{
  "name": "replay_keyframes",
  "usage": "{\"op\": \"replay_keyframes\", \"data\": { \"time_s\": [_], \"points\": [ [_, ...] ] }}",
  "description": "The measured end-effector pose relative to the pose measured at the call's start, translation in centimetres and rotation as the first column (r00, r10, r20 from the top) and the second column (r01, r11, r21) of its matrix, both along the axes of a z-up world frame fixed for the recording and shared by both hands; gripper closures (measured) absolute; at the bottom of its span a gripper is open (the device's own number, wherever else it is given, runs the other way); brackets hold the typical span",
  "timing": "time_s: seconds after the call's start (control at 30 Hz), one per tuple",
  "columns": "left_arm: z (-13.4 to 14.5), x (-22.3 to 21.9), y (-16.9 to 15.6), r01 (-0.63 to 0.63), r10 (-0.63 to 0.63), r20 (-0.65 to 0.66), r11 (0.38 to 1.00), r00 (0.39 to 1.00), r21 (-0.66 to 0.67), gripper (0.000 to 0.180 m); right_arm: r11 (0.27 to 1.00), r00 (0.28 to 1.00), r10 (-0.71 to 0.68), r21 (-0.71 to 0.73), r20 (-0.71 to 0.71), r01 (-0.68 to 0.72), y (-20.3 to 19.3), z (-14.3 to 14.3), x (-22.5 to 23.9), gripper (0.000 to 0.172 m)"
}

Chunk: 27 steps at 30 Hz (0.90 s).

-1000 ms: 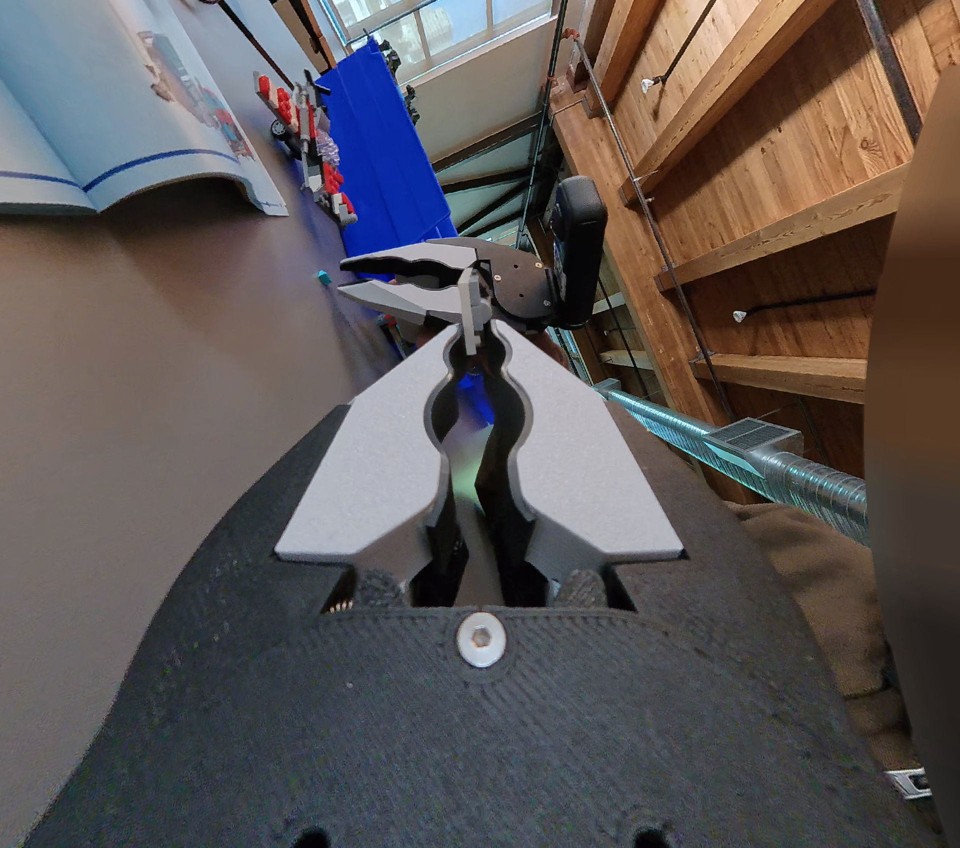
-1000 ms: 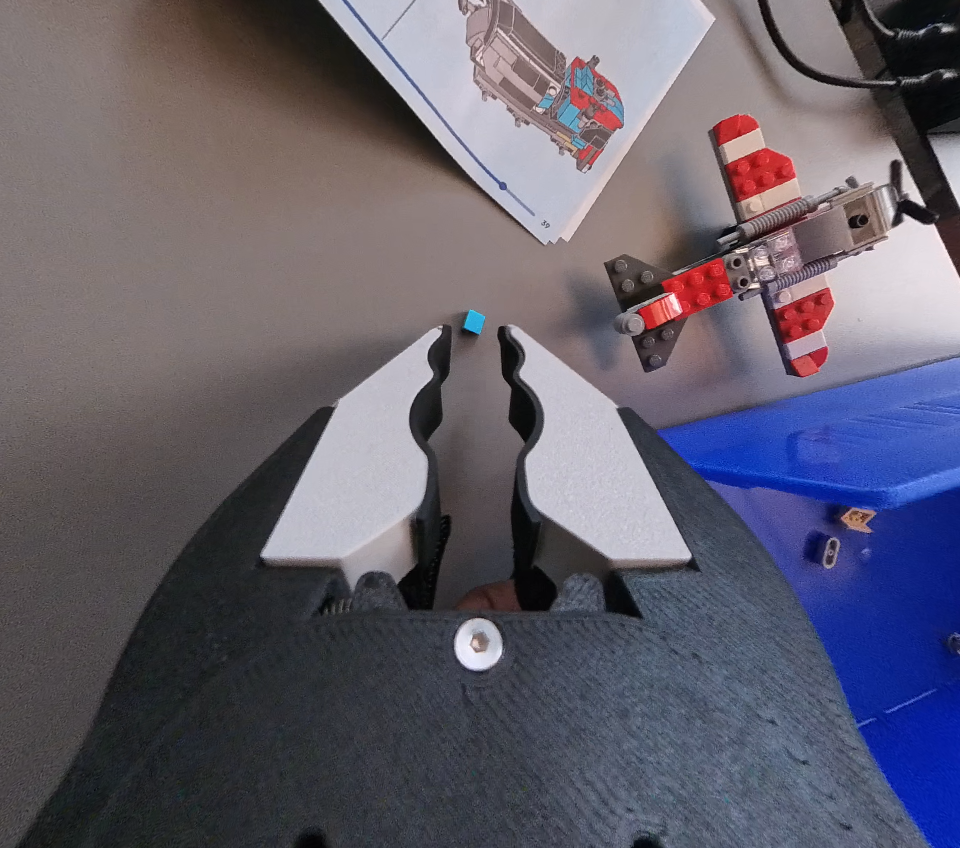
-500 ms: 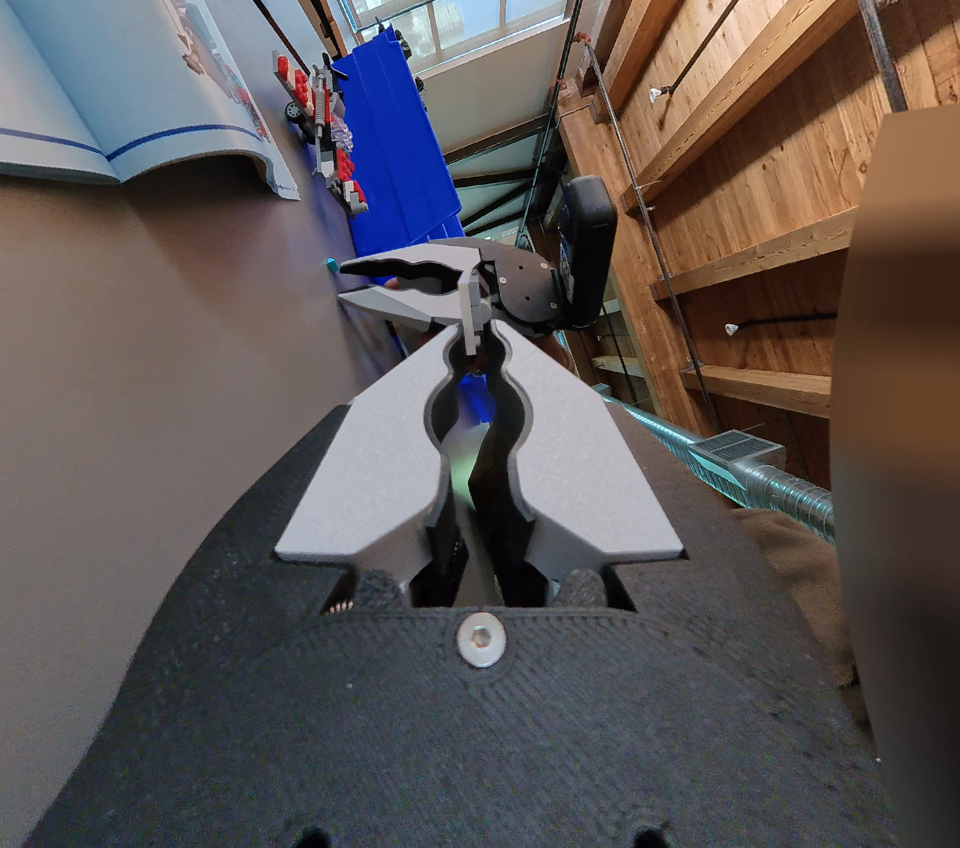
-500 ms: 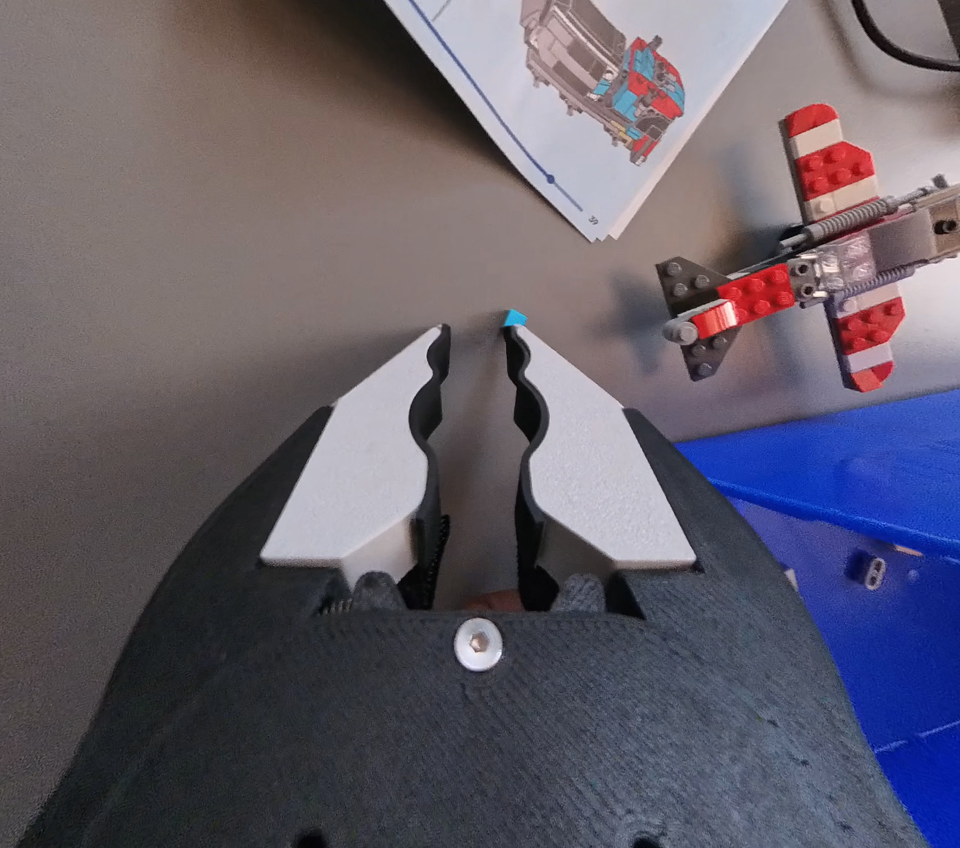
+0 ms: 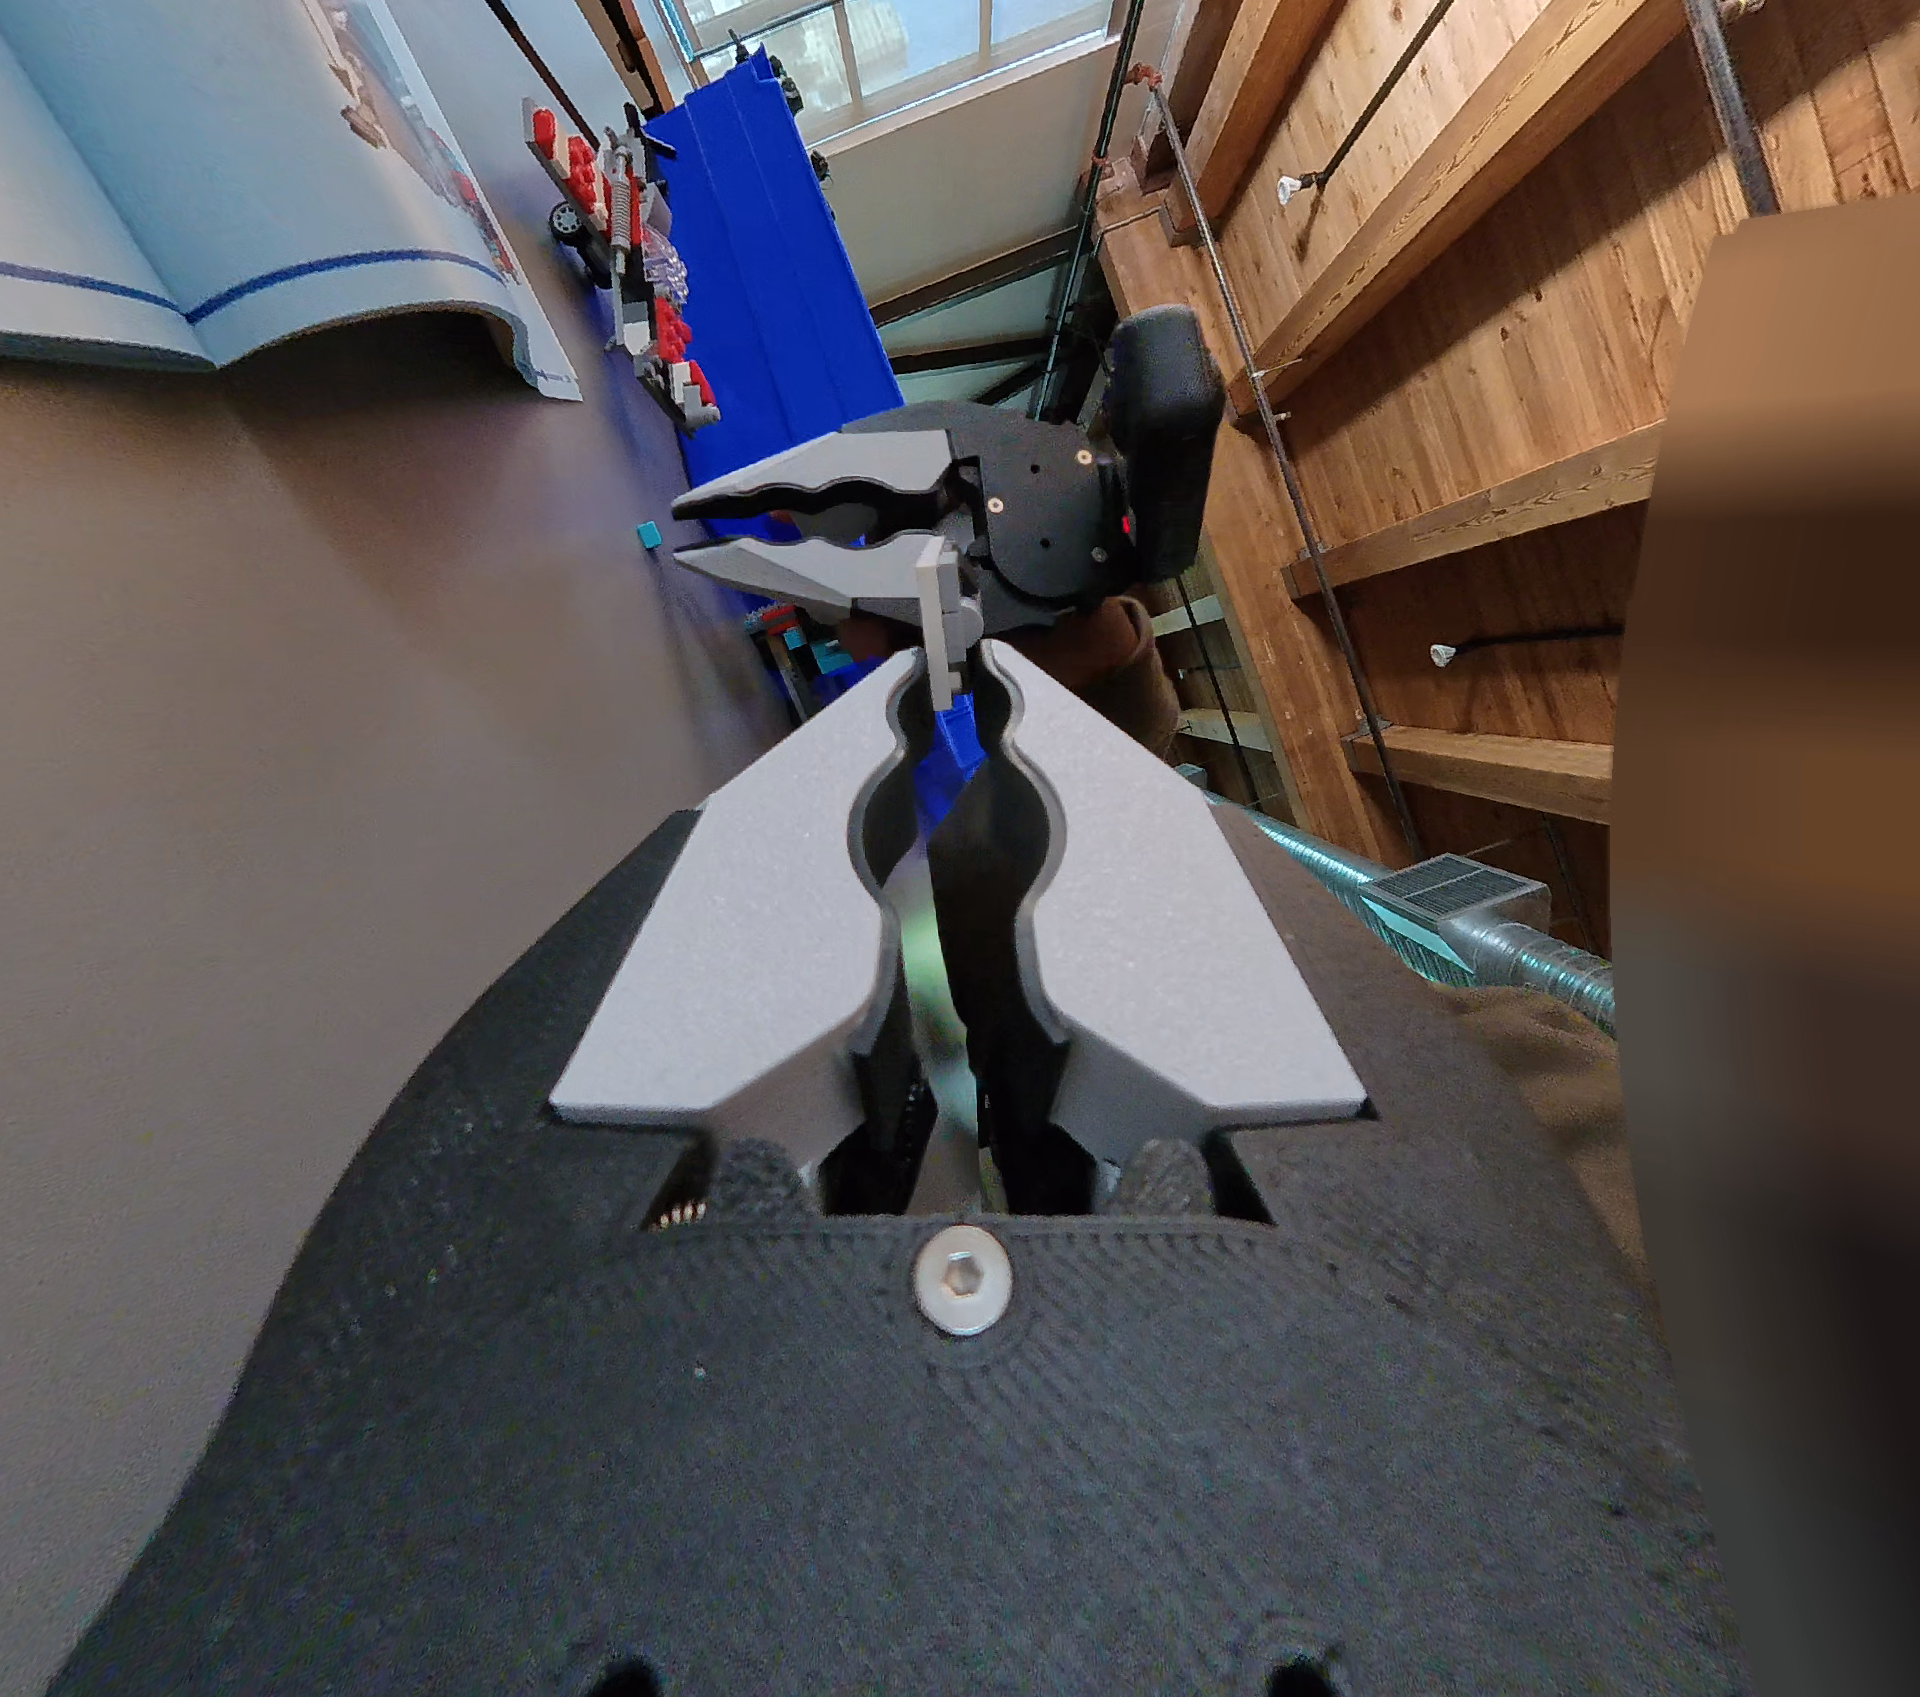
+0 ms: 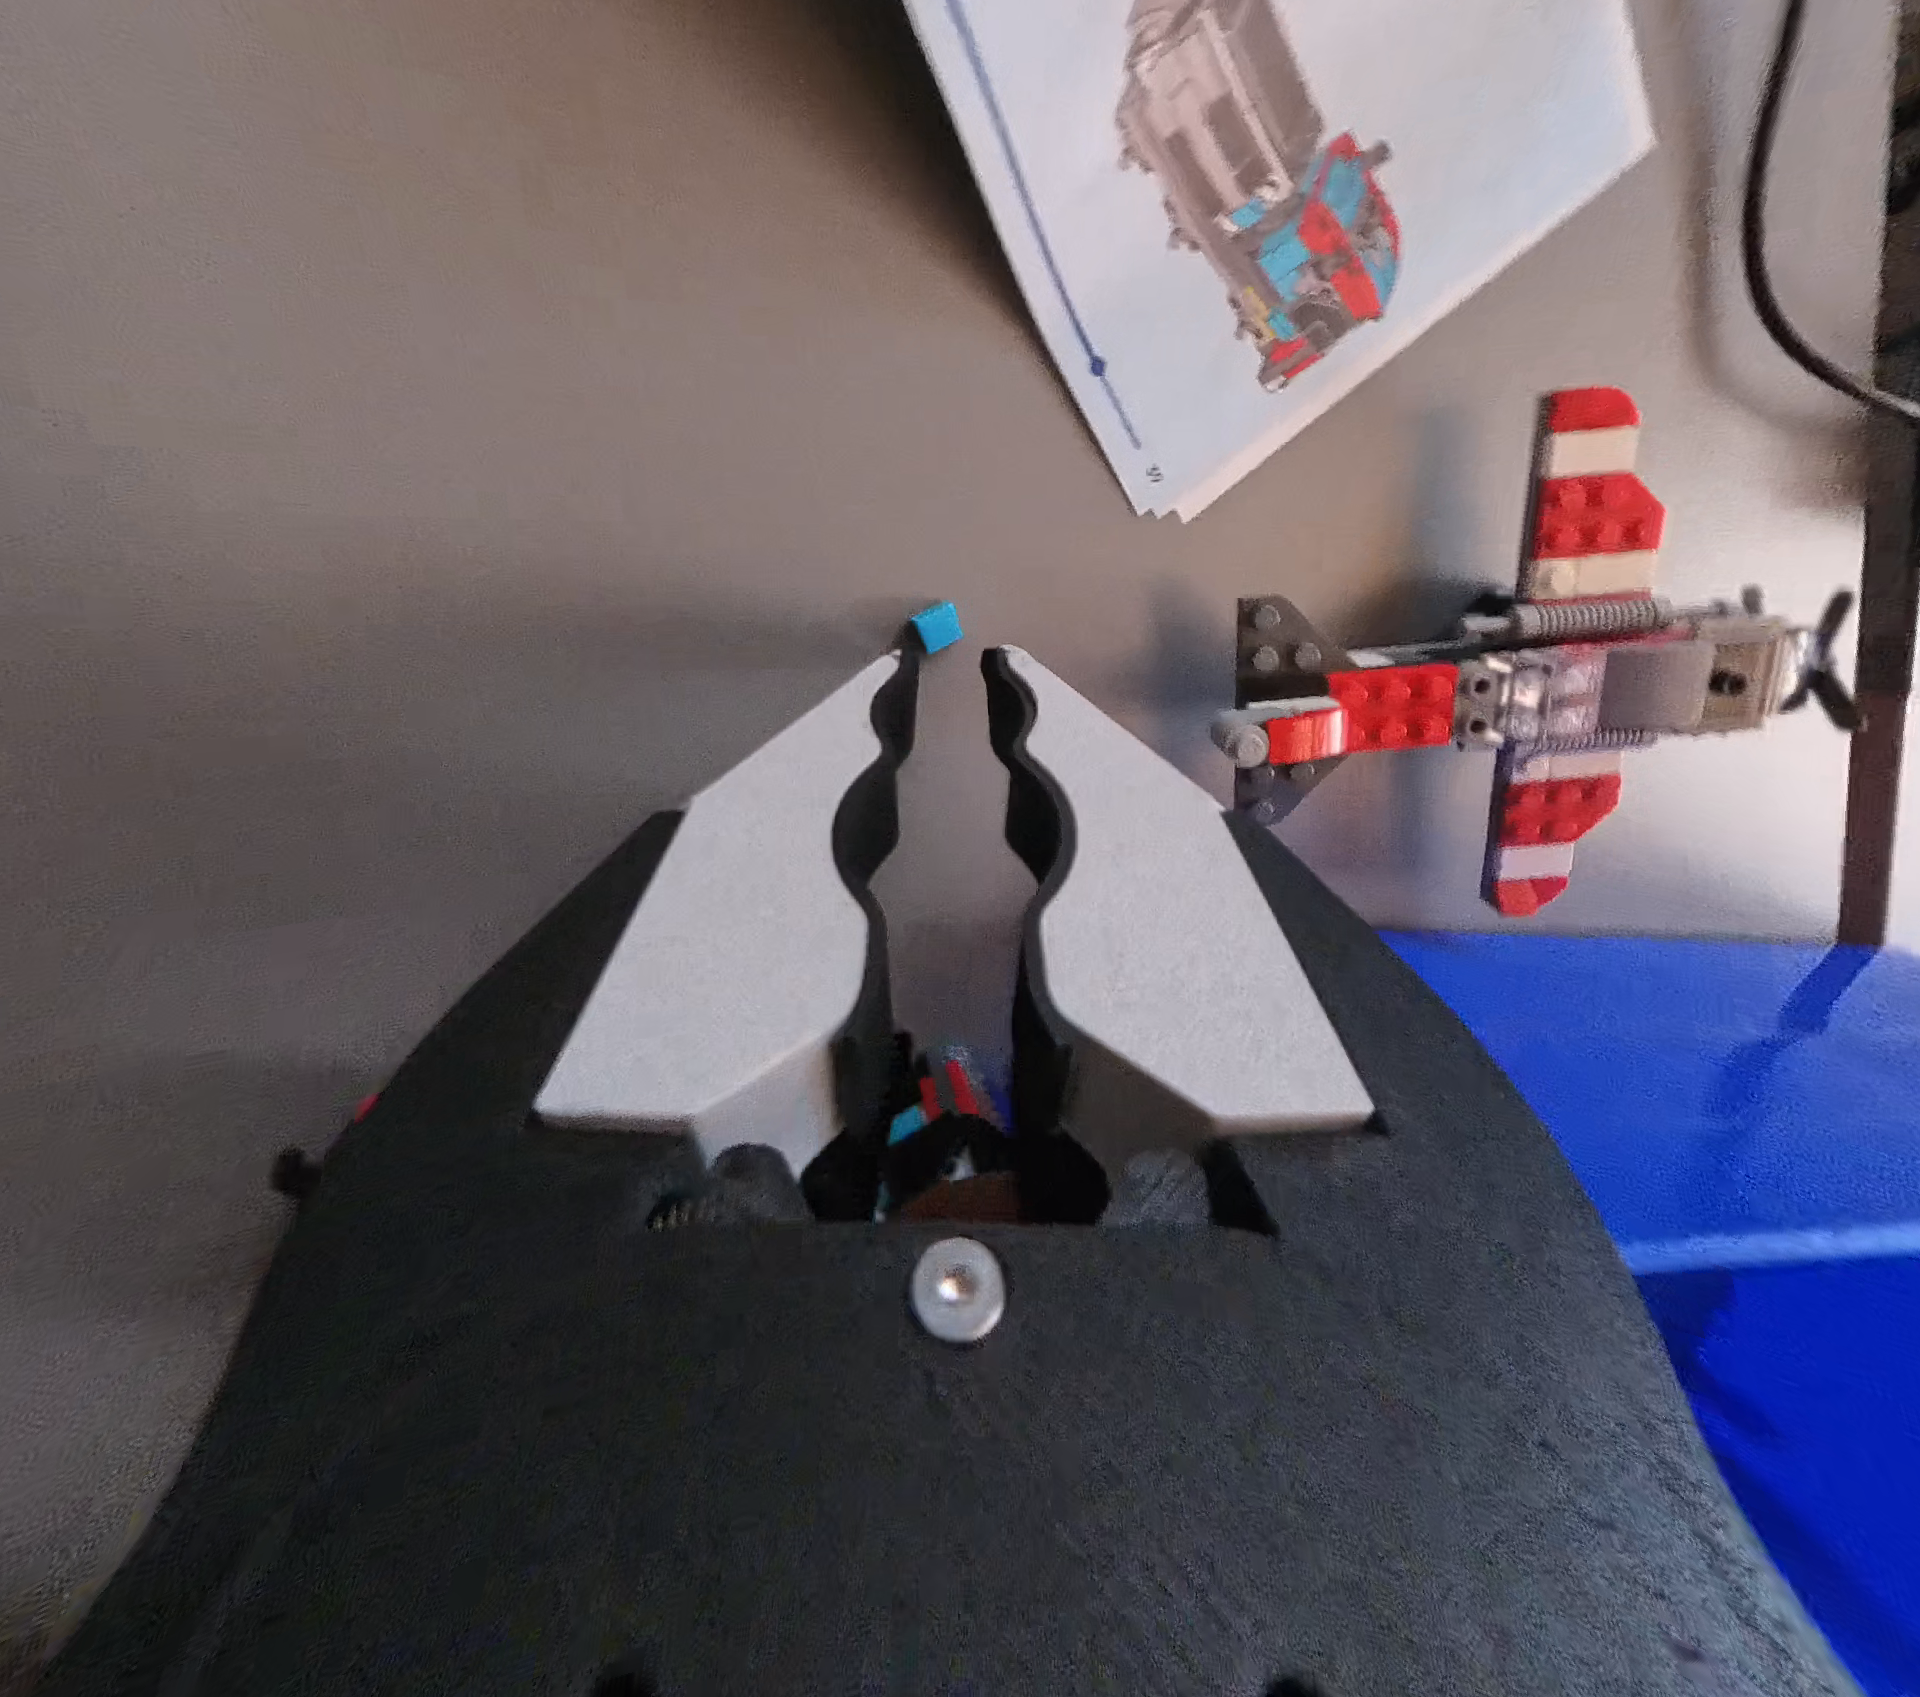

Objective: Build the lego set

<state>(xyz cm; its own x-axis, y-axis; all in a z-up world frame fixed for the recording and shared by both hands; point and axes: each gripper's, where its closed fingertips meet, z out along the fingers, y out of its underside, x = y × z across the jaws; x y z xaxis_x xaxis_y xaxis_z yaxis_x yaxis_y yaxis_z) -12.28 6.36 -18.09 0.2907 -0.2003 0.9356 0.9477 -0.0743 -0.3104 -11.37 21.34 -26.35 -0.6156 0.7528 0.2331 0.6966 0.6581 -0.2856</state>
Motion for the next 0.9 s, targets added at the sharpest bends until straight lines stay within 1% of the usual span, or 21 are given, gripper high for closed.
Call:
{"op": "replay_keyframes", "data": {
  "time_s": [0.03, 0.23, 0.37, 0.53, 0.67, 0.8, 0.9],
  "points": [
    [0.0, 0.0, 0.0, -0.001, 0.001, 0.000, 1.000, 1.000, 0.001, 0.173, 1.000, 1.000, 0.029, 0.006, 0.012, -0.029, 0.1, 0.0, -0.1, 0.157],
    [0.0, 0.0, 0.0, 0.003, -0.003, 0.007, 1.000, 1.000, 0.000, 0.173, 0.995, 0.993, 0.102, -0.008, 0.053, -0.101, 0.1, 0.2, -0.5, 0.155],
    [-0.3, -0.1, 0.0, 0.004, -0.004, 0.026, 1.000, 1.000, -0.009, 0.173, 0.992, 0.990, 0.127, -0.034, 0.068, -0.125, -0.1, 0.0, -0.5, 0.155],
    [-0.7, -0.1, 0.0, 0.017, -0.016, 0.082, 1.000, 0.997, -0.019, 0.173, 0.987, 0.984, 0.148, -0.078, 0.103, -0.140, -0.2, -0.4, -0.2, 0.155],
    [-0.7, -0.2, 0.0, 0.017, -0.015, 0.092, 1.000, 0.996, -0.019, 0.173, 0.987, 0.983, 0.151, -0.077, 0.107, -0.143, -0.3, -0.5, -0.3, 0.156],
    [-0.7, -0.1, 0.1, 0.020, -0.018, 0.087, 1.000, 0.996, -0.021, 0.173, 0.986, 0.982, 0.158, -0.076, 0.101, -0.151, -0.6, -0.7, -0.3, 0.162],
    [-0.8, -0.1, 0.1, 0.019, -0.017, 0.088, 1.000, 0.996, -0.022, 0.173, 0.983, 0.985, 0.161, -0.095, 0.056, -0.155, -1.3, -0.1, -0.6, 0.168]
  ]
}}
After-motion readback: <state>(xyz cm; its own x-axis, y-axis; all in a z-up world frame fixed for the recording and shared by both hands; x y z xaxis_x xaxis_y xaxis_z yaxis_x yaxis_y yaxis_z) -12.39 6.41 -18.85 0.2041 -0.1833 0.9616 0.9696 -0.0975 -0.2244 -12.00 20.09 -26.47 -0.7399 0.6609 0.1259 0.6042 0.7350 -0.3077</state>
